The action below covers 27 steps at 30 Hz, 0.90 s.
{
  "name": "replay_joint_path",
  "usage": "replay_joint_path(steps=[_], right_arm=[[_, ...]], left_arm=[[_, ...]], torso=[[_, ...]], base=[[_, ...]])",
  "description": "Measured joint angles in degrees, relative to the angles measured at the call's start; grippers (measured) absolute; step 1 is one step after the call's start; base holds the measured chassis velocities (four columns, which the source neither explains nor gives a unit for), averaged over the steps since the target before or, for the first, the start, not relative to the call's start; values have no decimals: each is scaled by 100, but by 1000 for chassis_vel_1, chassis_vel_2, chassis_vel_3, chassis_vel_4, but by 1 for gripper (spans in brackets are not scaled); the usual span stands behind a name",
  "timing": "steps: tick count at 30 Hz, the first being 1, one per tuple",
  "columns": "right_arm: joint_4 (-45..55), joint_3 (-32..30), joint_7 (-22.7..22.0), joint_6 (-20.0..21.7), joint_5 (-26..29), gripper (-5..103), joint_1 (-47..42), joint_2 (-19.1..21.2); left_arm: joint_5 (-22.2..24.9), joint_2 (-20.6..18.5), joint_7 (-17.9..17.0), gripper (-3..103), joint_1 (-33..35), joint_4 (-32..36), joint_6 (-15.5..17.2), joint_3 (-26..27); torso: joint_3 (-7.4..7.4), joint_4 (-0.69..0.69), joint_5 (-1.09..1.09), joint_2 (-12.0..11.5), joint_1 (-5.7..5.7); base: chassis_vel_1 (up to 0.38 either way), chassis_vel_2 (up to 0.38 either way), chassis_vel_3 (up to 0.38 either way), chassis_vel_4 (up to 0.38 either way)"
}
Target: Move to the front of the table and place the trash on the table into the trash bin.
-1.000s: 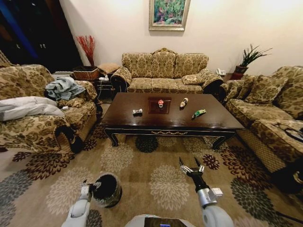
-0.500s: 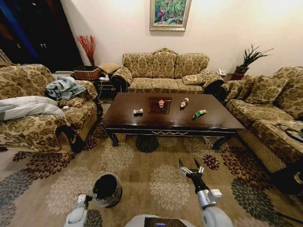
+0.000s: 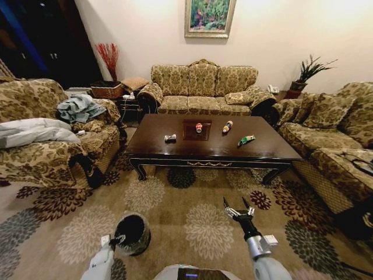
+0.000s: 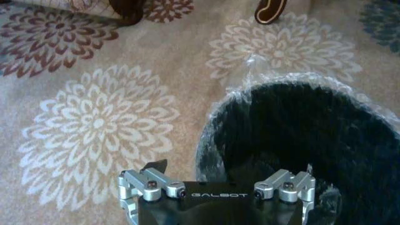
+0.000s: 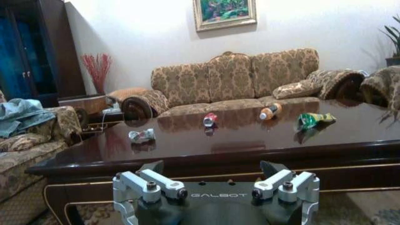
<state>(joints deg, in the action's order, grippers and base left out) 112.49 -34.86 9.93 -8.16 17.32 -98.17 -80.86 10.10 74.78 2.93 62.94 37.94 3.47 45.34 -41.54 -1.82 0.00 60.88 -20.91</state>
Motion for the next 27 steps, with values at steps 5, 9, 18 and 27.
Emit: replay_joint_path(steps=[5,9,18,27], right_arm=[[-35,-27,0,-42,18,100,-7,21],[-36,-38,-12,-56,28,100,-5,11],[-34,-55,-82,-113,14,100,31,12],[-64,-17,-107,-249,-35,100,36,-70]], left_arm=[[-152,-19,65,87,-282,-418,-28,4],[-257,-13,-22,78,-526,-791,-60,25],[-524,41,-177,46,-678,-1136,-72,101],[-519,70,-275,9,-754,-1258,-266,83]], torso=[[0,-1,0,0,0],[0,0,0,0,0],[0,-2,2,0,0],[0,-1,-1,0,0]], base=[[0,0,0,0],[0,0,0,0],[0,0,0,0],[0,0,0,0]])
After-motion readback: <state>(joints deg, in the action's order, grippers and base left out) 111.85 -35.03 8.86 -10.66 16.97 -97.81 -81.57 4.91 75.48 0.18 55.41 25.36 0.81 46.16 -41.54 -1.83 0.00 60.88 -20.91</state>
